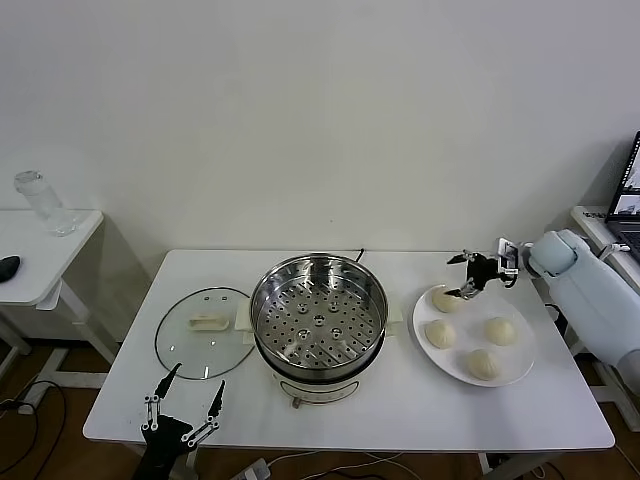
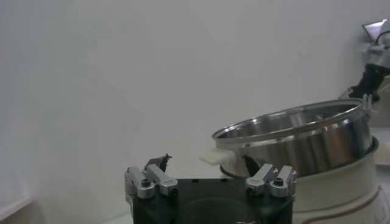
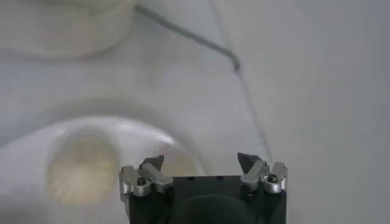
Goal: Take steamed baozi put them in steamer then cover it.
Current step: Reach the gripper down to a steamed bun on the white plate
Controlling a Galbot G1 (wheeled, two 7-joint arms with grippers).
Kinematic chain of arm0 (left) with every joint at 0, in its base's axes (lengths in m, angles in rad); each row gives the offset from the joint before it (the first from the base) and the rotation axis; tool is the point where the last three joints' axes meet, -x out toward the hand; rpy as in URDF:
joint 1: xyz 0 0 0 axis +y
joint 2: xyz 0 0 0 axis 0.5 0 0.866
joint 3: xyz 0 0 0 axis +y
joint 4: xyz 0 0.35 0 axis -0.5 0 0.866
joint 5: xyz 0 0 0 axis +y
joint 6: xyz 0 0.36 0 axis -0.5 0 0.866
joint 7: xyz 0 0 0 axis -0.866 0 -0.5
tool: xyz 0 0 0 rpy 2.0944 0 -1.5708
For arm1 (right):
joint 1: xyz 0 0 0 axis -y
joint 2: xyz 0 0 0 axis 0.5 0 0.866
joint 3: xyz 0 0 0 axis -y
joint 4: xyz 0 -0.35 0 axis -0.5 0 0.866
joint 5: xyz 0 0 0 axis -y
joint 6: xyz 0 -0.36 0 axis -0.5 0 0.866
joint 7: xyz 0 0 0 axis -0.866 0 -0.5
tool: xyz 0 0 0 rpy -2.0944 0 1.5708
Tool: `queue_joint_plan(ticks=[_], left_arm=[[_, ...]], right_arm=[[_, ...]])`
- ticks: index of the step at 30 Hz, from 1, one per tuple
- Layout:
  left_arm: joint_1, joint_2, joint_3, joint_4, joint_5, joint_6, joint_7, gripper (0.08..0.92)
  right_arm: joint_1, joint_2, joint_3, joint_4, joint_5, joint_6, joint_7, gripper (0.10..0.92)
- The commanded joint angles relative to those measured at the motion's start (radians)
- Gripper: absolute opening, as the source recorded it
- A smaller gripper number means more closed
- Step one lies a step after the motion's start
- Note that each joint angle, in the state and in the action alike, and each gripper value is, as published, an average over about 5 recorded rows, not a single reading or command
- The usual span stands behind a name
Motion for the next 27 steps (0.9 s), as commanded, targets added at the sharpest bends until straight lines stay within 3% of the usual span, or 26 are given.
queue_joint_plan(ticks=[1, 27], left_arm=[[-0.002, -0.008, -0.005, 0.011, 0.002, -0.007, -0.002, 0.823], [-0.019, -0.013, 0.002, 0.039, 0.002, -0.015, -0.008, 0.823]], right_arm=[[0.079, 0.077, -0.060, -0.118, -0.194, 0.048, -0.067, 0.823], [0.057, 0.157, -0.074, -0.200, -0.222, 0.054, 0.006, 0.808]])
